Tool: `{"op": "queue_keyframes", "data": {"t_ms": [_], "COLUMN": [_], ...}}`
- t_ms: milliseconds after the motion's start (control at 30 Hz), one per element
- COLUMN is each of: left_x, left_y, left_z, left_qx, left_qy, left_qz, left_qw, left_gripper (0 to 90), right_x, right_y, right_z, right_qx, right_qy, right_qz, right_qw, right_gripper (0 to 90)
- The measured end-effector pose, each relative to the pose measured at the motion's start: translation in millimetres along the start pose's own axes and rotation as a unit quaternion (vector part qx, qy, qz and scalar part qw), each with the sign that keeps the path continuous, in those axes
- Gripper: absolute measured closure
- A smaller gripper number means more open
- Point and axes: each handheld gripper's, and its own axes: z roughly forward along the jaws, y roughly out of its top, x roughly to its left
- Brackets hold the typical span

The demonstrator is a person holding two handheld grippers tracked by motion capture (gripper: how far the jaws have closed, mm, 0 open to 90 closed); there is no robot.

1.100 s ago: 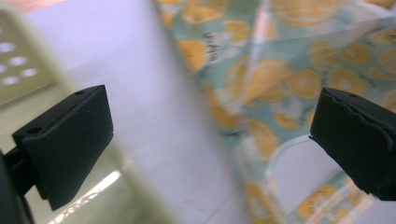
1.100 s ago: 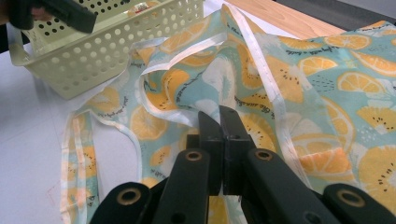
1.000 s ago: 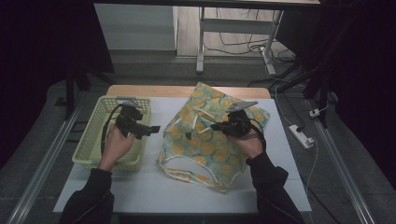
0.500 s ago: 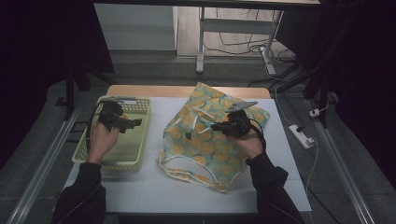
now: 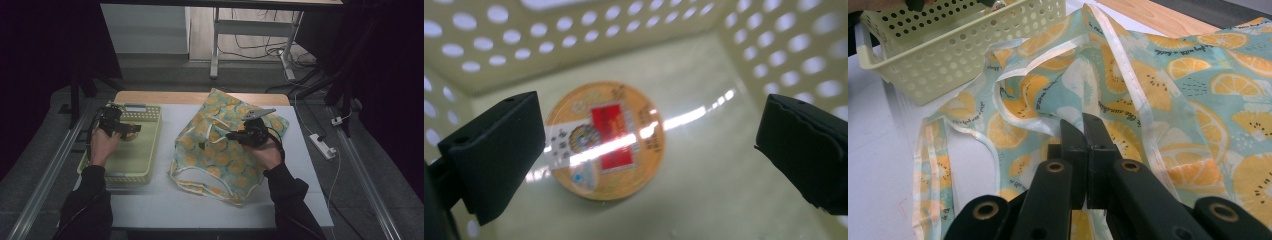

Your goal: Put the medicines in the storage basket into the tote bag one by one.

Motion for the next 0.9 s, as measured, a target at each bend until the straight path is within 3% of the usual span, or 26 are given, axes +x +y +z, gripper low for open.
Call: {"op": "queue_keyframes", "data": {"t_ms": [367, 633, 800, 900], "left_x": [5.6, 9.5, 7.6, 6.3], "left_y": [5.4, 7.2, 7.2, 7.9], "left_z": [21.7, 34.6, 33.8, 32.9], "left_qx": [0.076, 0.109, 0.125, 0.132], "left_qy": [0.031, 0.028, 0.048, 0.054], "left_qz": [0.008, -0.004, -0.006, -0.011], "left_qw": [0.9966, 0.9937, 0.9909, 0.9897], "left_gripper": [0.4, 2.7, 19.5, 20.1], "right_x": [0.5, 0.7, 0.7, 0.8], "right_y": [0.2, 0.3, 0.5, 0.5], "right_z": [0.2, -0.3, -1.1, -1.0], "right_qx": [0.0, 0.0, -0.001, -0.001], "right_qy": [0.001, 0.001, 0.001, 0.001], "right_qz": [-0.001, -0.002, -0.002, -0.001], "right_qw": [1.0, 1.0, 1.0, 1.0], "right_gripper": [89.4, 89.4, 89.4, 89.4]}}
